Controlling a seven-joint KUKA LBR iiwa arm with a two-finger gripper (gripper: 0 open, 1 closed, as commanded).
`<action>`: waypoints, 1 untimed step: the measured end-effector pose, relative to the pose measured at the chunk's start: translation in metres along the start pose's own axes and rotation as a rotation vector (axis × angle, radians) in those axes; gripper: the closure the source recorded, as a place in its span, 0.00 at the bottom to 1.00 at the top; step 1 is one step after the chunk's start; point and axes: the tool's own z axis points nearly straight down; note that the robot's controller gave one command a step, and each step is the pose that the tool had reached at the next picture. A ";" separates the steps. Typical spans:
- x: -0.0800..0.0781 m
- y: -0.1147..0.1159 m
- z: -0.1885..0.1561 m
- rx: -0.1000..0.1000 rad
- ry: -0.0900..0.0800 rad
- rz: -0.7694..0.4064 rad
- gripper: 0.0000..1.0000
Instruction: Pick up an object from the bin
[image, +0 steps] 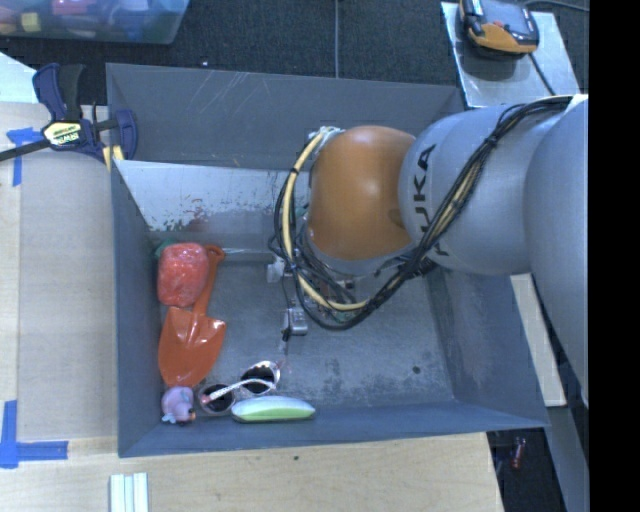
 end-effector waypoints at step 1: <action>-0.002 -0.001 -0.005 -0.001 -0.008 0.002 0.00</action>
Offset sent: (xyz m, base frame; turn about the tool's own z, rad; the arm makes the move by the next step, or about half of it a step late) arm -0.0467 0.0440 -0.0679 -0.3562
